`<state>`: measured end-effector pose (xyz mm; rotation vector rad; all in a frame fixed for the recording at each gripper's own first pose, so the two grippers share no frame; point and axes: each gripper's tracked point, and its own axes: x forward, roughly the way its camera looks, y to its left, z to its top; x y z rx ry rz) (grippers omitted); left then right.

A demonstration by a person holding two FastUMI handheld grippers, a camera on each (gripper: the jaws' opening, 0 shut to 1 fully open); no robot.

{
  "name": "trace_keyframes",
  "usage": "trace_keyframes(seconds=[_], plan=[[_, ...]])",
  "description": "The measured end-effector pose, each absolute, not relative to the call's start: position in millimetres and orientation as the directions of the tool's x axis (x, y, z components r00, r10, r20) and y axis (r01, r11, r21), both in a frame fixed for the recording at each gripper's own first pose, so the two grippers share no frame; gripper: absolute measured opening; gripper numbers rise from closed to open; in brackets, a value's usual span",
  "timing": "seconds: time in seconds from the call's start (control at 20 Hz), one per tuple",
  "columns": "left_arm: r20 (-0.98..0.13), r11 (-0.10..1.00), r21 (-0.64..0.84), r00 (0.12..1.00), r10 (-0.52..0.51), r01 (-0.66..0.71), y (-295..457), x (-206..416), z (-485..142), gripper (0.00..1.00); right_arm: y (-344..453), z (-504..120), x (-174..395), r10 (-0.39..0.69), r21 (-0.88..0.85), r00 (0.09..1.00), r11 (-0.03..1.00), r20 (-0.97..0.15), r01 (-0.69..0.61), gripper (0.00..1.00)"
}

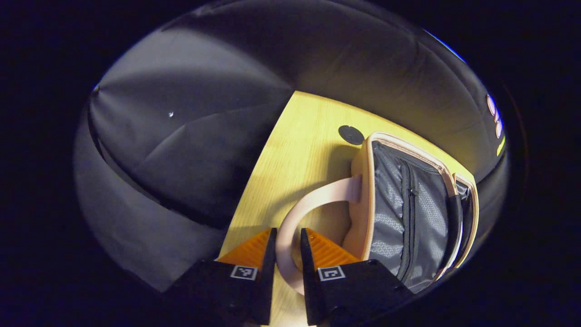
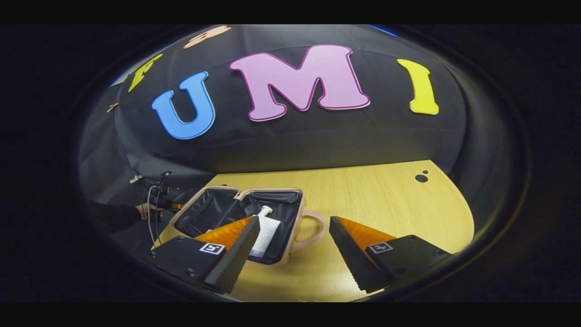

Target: First open the suitcase, pack the skin care products into it, and then close the suitcase.

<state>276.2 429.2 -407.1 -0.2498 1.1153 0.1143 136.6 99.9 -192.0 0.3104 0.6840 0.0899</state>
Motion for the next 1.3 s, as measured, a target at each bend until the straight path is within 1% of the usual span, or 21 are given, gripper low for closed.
trace_keyframes(seconds=[0.05, 0.1, 0.15, 0.2, 0.25, 0.4, 0.45, 0.5, 0.55, 0.75, 0.95, 1.15, 1.3], plan=[[-0.894, 0.962, -0.154, 0.447, -0.037, -0.227, 427, 277, -405, 0.23, 99, -194, 134, 0.182, 0.311, 0.771, 0.950, -0.610, 0.022, 0.98], [-0.891, 0.958, -0.162, 0.452, -0.039, -0.238, 427, 277, -405, 0.25, 98, -196, 133, 0.177, 0.303, 0.770, 0.953, -0.613, 0.022, 0.98], [-0.890, 0.955, -0.160, 0.455, -0.031, -0.249, 428, 277, -404, 0.24, 96, -197, 133, 0.172, 0.293, 0.770, 0.956, -0.614, 0.020, 0.98], [-0.886, 0.955, -0.154, 0.463, -0.020, -0.253, 428, 280, -401, 0.15, 95, -196, 134, 0.166, 0.283, 0.775, 0.959, -0.609, 0.017, 0.98], [-0.878, 0.958, -0.147, 0.479, -0.011, -0.247, 429, 281, -398, 0.19, 94, -195, 134, 0.162, 0.276, 0.777, 0.961, -0.609, 0.016, 0.98], [-0.848, 0.964, -0.141, 0.530, 0.000, -0.226, 427, 288, -371, 0.15, 99, -190, 135, 0.170, 0.288, 0.782, 0.957, -0.600, 0.013, 0.98], [-0.839, 0.967, -0.136, 0.545, 0.002, -0.214, 426, 288, -359, 0.19, 101, -190, 135, 0.175, 0.293, 0.783, 0.956, -0.597, 0.010, 0.98], [-0.830, 0.971, -0.128, 0.557, 0.006, -0.202, 426, 289, -348, 0.13, 103, -188, 134, 0.182, 0.299, 0.784, 0.954, -0.593, 0.004, 0.98], [-0.818, 0.973, -0.124, 0.576, 0.009, -0.192, 423, 289, -335, 0.12, 105, -186, 133, 0.189, 0.302, 0.785, 0.953, -0.590, -0.002, 0.97], [-0.762, 0.977, -0.139, 0.647, -0.001, -0.163, 408, 297, -258, 0.10, 107, -176, 128, 0.208, 0.312, 0.796, 0.950, -0.569, -0.026, 0.98], [-0.700, 0.983, -0.164, 0.712, -0.055, -0.085, 360, 299, -166, 0.10, 95, -160, 121, 0.200, 0.321, 0.821, 0.947, -0.535, -0.022, 0.98], [-0.652, 0.990, -0.141, 0.751, -0.106, 0.017, 289, 300, -86, 0.10, 61, -150, 111, 0.139, 0.293, 0.850, 0.956, -0.508, 0.019, 0.98], [-0.619, 0.982, -0.176, 0.769, -0.161, 0.064, 239, 293, -47, 0.10, 28, -144, 103, 0.077, 0.277, 0.863, 0.958, -0.500, 0.075, 0.98]])
